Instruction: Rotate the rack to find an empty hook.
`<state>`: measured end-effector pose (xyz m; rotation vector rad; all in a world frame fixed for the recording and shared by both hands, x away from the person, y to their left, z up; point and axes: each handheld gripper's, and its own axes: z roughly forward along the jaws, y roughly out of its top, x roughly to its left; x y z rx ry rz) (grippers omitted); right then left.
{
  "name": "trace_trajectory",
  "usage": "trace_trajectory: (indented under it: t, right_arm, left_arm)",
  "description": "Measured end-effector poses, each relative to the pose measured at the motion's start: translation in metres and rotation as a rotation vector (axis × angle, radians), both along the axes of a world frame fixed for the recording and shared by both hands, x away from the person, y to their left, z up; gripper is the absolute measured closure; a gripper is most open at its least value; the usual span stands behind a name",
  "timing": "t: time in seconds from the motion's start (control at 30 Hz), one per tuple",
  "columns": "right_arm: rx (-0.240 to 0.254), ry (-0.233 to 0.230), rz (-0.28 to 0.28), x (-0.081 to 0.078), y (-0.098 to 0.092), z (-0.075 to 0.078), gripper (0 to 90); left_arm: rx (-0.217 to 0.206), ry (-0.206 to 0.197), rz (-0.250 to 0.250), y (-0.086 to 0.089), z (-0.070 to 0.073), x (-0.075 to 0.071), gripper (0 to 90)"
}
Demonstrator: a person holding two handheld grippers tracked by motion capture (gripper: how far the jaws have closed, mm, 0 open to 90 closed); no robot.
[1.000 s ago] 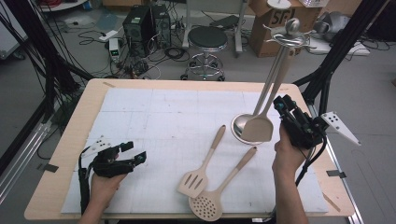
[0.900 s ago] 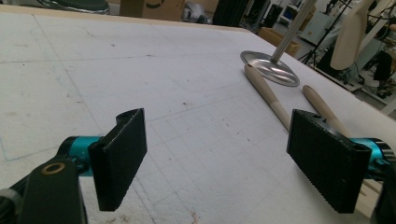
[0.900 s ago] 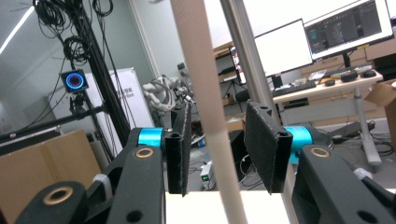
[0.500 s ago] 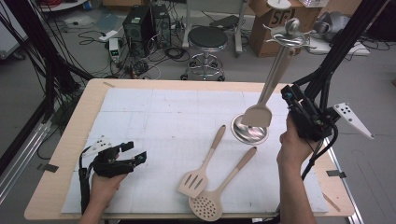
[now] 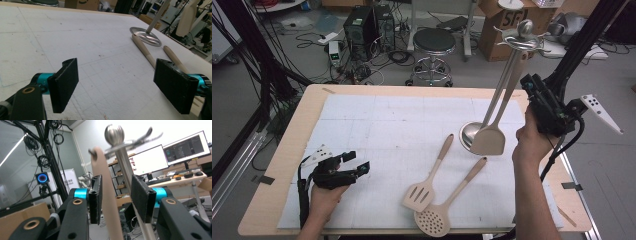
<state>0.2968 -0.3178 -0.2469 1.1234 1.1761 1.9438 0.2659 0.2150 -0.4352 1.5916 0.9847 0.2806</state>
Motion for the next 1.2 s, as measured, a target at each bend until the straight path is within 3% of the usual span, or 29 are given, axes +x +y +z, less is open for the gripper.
trace_trajectory:
  t: [0.23,0.47,1.2]
  right_arm:
    - [0.008,-0.017,-0.008,0.008,-0.003,0.017,77.4]
    - [0.001,-0.022,-0.007,0.015,-0.004,0.021,89.4]
    - [-0.052,-0.007,-0.018,0.022,0.015,0.027,89.8]
  left_arm:
    - [0.001,-0.002,0.003,0.001,0.0,-0.001,20.6]
    - [-0.005,-0.003,0.009,0.002,0.001,-0.002,20.6]
    - [-0.002,-0.007,0.01,0.003,0.001,-0.003,20.6]
